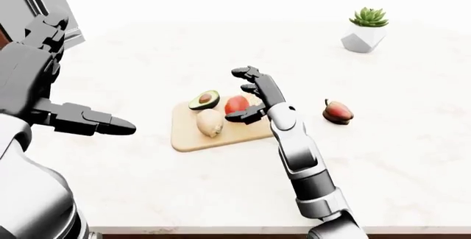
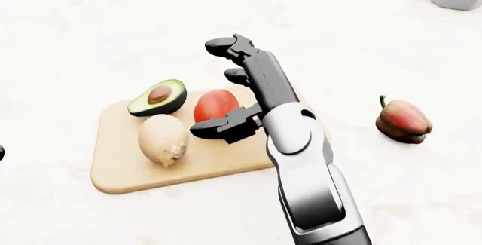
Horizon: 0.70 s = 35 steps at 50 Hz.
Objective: Place the avocado, onion, tomato and bell pepper on the cutting board.
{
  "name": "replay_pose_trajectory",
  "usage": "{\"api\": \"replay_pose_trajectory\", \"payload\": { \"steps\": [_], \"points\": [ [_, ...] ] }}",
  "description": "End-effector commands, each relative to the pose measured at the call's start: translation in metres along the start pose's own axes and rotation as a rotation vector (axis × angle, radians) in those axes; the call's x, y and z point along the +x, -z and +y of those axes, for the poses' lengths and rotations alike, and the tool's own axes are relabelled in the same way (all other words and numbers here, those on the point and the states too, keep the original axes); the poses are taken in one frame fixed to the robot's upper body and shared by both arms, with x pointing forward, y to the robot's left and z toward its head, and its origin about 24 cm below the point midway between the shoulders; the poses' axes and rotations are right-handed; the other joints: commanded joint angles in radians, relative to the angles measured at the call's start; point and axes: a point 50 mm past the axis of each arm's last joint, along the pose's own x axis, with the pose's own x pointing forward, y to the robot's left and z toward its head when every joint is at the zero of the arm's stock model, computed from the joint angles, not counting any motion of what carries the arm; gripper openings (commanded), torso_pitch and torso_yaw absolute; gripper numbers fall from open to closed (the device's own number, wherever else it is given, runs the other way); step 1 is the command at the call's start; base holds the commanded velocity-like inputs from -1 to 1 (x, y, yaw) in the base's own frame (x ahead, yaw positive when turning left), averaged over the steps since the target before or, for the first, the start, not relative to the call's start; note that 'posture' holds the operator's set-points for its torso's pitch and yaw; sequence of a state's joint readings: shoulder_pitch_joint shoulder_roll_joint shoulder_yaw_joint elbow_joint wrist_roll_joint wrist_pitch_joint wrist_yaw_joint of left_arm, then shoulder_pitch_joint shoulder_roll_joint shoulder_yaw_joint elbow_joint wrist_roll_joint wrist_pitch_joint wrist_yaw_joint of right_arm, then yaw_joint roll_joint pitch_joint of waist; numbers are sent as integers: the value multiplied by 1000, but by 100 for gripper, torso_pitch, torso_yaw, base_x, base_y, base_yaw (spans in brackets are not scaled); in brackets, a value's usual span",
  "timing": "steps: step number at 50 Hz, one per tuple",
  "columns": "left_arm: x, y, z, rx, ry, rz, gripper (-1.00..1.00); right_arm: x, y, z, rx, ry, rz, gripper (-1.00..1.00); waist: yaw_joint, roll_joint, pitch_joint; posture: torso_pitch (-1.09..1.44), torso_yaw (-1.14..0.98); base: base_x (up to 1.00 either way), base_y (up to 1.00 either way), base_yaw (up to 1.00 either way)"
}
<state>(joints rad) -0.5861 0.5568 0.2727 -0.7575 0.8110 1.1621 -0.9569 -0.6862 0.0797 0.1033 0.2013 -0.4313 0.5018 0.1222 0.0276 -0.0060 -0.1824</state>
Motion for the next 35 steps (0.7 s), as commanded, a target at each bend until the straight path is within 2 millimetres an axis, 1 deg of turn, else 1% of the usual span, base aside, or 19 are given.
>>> {"api": "replay_pose_trajectory", "payload": {
  "steps": [1,3,6,8,9,10,11,15,17,18,19,22,25,26,31,32,35],
  "points": [
    [-3,-7,7,21,-47,-38,100,-2,-8,-3,4,23,-55,47,-1,17,-5,-21,0,0,0,0],
    [-4,-7,6,20,-45,-38,100,-2,-9,-4,4,24,-58,49,-1,17,-6,-21,0,0,0,0],
    [-4,-7,7,21,-47,-37,100,-4,-21,-16,8,49,-74,50,0,16,-4,-21,0,0,0,0],
    [-5,-6,7,21,-45,-36,100,-9,-35,-33,8,95,-104,51,-1,15,-1,-21,0,0,0,0],
    [-5,-6,7,20,-46,-37,100,-10,-39,-38,6,105,-109,51,0,15,1,-21,0,0,0,0],
    [-5,-5,6,21,-45,-35,100,-15,-47,-52,2,132,-120,51,1,15,4,-21,0,0,0,0],
    [-5,-4,6,22,-44,-34,100,-17,-50,-58,-4,148,-123,51,2,15,7,-21,0,0,0,0],
    [-4,-2,5,19,-44,-32,100,-33,-59,-97,-30,240,-119,60,3,15,22,-21,0,0,0,0],
    [-3,-2,4,19,-45,-32,100,-37,-63,-109,-35,263,-116,62,3,14,26,-21,0,0,0,0],
    [-3,-2,3,17,-43,-32,100,-39,-61,-113,-45,278,-114,72,3,13,28,-21,0,0,0,0],
    [-3,-1,3,18,-42,-32,100,-42,-64,-121,-48,290,-111,72,2,13,29,-21,0,0,0,0],
    [-3,1,2,16,-41,-29,100,-47,-65,-145,-73,361,-96,80,-3,11,31,-21,0,0,0,0],
    [-3,0,2,16,-42,-30,100,-52,-66,-159,-95,395,-89,85,-6,11,34,-21,0,0,0,0],
    [-3,0,2,16,-43,-30,100,-53,-68,-166,-96,410,-86,100,-6,11,35,-21,0,0,0,0],
    [-4,-2,5,16,-45,-32,100,-53,-52,-190,-166,466,-24,100,-10,10,39,-21,0,0,0,0],
    [-4,-3,5,15,-45,-34,100,-52,-47,-192,-157,474,-17,100,-11,9,40,-21,0,0,0,0],
    [-1,-4,4,18,-43,-35,100,-50,-46,-201,-167,488,0,100,-12,8,38,-21,0,0,0,0]
  ]
}}
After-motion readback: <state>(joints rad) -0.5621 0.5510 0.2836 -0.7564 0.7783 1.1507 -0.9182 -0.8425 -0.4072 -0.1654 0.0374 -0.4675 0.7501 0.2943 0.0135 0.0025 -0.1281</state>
